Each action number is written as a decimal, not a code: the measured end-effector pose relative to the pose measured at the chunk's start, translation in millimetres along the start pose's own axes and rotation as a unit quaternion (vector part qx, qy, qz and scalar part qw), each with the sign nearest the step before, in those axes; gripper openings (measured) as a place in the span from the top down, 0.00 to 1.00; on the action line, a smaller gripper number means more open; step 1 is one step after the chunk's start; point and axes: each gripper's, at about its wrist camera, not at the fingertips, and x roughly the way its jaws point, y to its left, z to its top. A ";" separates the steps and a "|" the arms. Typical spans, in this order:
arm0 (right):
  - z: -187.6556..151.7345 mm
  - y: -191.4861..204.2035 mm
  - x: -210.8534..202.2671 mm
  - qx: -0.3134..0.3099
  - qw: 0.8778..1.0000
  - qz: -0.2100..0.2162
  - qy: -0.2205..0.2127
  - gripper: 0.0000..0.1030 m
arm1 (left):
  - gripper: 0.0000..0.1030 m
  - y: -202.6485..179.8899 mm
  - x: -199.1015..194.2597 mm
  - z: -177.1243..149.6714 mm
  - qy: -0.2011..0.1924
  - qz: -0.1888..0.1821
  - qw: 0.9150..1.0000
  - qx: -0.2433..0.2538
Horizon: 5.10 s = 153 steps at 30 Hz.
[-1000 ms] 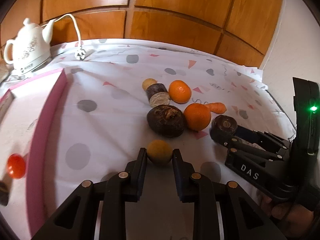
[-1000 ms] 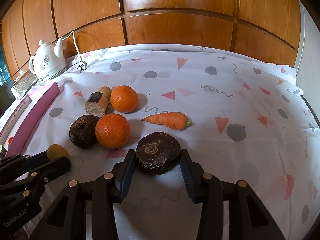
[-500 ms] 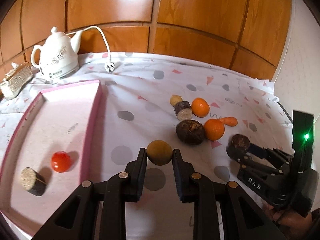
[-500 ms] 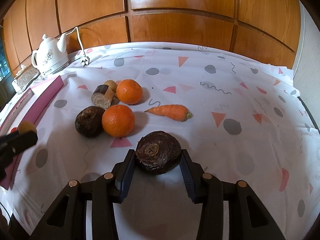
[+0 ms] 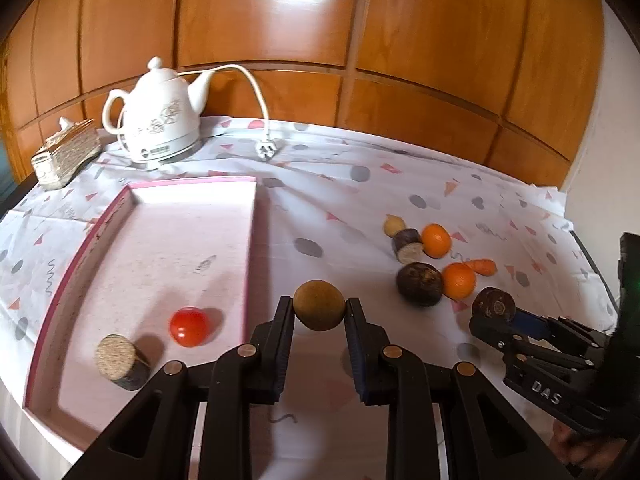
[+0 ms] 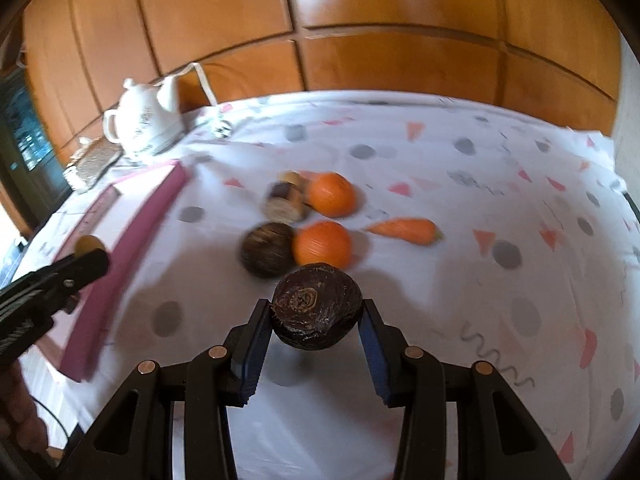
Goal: Organize fruits
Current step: 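Carry the potato into the tray and open the left tool while the right drops the beet there, then move both tools back from the tray toward the remaining produce, then grasp a dark round taro with the left tool while the right tool grasps an orange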
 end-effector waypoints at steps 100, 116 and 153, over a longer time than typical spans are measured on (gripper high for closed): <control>12.9 -54.8 12.9 0.094 0.994 -0.058 -0.009 0.50 | 0.43 -53.0 62.4 0.9 0.063 -0.038 0.996 0.057; 37.0 -21.2 48.9 0.055 0.998 0.014 0.005 0.57 | 0.43 -48.3 59.4 2.6 0.039 -0.034 0.998 0.044; 13.6 -31.3 35.4 0.015 0.995 -0.088 -0.038 0.63 | 0.45 -85.1 122.0 25.5 0.090 -0.087 0.991 0.048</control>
